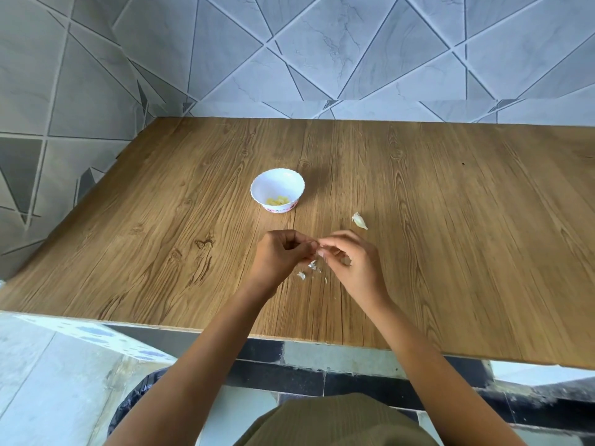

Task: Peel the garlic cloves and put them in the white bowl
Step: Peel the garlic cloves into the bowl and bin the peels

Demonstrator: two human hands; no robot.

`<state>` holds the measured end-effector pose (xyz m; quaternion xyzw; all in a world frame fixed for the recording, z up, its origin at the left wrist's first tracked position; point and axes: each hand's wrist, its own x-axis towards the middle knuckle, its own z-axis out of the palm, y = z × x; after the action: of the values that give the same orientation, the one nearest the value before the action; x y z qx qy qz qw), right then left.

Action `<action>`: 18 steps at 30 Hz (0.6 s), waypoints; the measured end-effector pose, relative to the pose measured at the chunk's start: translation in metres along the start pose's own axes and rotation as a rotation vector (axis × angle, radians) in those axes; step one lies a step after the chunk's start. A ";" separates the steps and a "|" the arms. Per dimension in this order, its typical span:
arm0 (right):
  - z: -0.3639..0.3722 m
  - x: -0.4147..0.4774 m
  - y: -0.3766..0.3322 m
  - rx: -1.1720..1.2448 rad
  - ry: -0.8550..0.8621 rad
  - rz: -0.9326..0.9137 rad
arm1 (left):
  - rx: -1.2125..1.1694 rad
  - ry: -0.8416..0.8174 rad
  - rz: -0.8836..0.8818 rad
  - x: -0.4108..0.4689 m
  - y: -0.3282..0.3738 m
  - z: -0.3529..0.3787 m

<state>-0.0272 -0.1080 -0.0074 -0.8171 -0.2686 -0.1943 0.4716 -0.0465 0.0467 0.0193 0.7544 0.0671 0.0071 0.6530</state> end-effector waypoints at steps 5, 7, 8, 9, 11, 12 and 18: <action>-0.003 -0.001 -0.001 -0.207 0.092 -0.179 | -0.127 -0.044 -0.064 0.001 0.000 0.000; -0.003 -0.003 -0.002 -0.305 0.143 -0.245 | -0.169 -0.055 -0.099 0.001 -0.001 0.001; -0.003 -0.003 -0.002 -0.335 0.167 -0.261 | -0.181 -0.063 -0.112 0.001 -0.001 0.001; -0.003 -0.004 -0.003 -0.347 0.183 -0.267 | -0.192 -0.068 -0.124 0.001 -0.001 0.002; -0.004 -0.005 -0.003 -0.344 0.199 -0.266 | -0.217 -0.067 -0.148 0.000 -0.001 0.002; -0.004 -0.004 -0.003 -0.345 0.198 -0.270 | -0.230 -0.063 -0.159 0.000 -0.001 0.003; -0.006 -0.002 0.001 -0.421 0.164 -0.353 | -0.207 -0.045 -0.160 -0.001 -0.001 0.006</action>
<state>-0.0282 -0.1139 -0.0067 -0.8191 -0.3215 -0.3906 0.2705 -0.0472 0.0408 0.0173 0.6751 0.1110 -0.0550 0.7273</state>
